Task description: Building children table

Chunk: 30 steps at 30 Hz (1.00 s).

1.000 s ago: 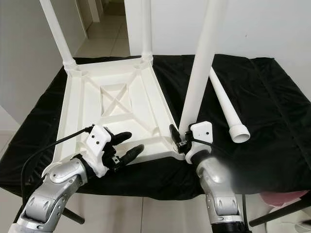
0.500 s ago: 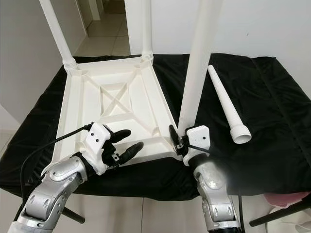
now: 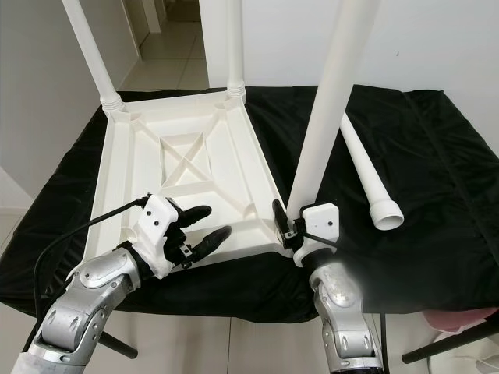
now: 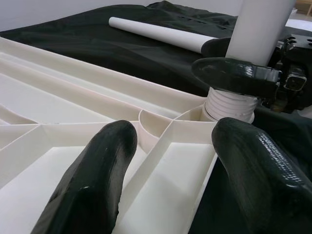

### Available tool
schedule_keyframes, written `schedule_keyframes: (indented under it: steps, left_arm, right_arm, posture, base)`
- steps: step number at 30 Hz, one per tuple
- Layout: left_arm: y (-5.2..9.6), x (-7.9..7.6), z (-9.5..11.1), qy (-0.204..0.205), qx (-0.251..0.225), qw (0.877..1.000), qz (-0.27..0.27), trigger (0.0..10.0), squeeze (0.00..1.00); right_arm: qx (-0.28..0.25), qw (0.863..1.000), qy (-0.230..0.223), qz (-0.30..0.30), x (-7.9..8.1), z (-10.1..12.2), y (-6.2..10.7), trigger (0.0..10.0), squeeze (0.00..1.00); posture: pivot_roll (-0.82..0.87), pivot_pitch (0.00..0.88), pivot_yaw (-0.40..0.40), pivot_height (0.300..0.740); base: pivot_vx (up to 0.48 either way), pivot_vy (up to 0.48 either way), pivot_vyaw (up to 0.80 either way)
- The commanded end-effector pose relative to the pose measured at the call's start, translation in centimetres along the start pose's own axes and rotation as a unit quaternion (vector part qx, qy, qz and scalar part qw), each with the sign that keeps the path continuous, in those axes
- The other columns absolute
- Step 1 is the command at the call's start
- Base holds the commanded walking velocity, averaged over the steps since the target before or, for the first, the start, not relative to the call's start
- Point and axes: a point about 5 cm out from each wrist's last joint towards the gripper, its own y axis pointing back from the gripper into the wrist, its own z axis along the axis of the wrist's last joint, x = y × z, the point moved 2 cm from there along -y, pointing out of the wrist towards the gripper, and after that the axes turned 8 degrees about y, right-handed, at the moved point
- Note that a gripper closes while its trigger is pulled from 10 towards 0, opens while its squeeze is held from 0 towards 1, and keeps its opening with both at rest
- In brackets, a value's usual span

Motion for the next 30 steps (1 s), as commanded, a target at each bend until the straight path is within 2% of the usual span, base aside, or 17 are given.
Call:
schedule_keyframes:
  steps: [1,8,12,21,26,28,30]
  left_arm:
    - [0.4,0.7,-0.1,-0.001,0.003,0.999,0.036,10.0,0.00]
    - [0.4,0.8,0.0,-0.004,0.004,0.999,0.035,10.0,0.00]
    - [0.4,0.8,0.0,-0.005,0.004,0.999,0.034,10.0,0.00]
    - [0.3,0.9,0.0,-0.007,0.004,0.999,0.032,10.0,0.00]
    - [0.3,0.8,0.0,-0.006,0.004,0.999,0.032,10.0,0.00]
    - [0.4,0.7,-0.1,-0.006,0.004,0.999,0.033,10.0,0.00]
    - [0.4,0.7,-0.1,-0.006,0.004,0.999,0.033,10.0,0.00]
  right_arm:
    - [0.063,0.997,-0.012,0.033,1.6,-2.9,1.1,10.0,0.00]
    - [0.058,0.997,-0.025,0.037,1.8,-2.8,1.2,10.0,0.00]
    - [0.070,0.996,-0.047,0.026,1.7,-3.3,1.4,10.0,0.00]
    - [0.119,0.991,-0.049,-0.028,1.3,-4.2,0.8,10.0,0.00]
    - [0.125,0.989,-0.060,-0.050,2.3,-3.5,0.2,10.0,0.00]
    - [0.140,0.985,-0.059,-0.086,2.6,-3.4,0.0,10.0,0.00]
    - [0.140,0.985,-0.059,-0.086,2.6,-3.4,0.0,10.0,0.00]
  posture:
    - [-0.04,0.083,0.080,0.740]
    - [-0.03,0.081,0.082,0.740]
    - [-0.03,0.081,0.082,0.740]
    - [-0.04,0.073,0.082,0.740]
    - [-0.03,0.074,0.079,0.740]
    - [-0.03,0.074,0.073,0.740]
    - [-0.03,0.074,0.073,0.740]
  base:
    - [0.000,0.000,0.00]
    - [0.000,0.000,0.00]
    - [0.000,0.000,0.00]
    - [0.000,0.000,0.00]
    - [0.000,0.000,0.00]
    - [0.000,0.000,0.00]
    - [0.000,0.000,0.00]
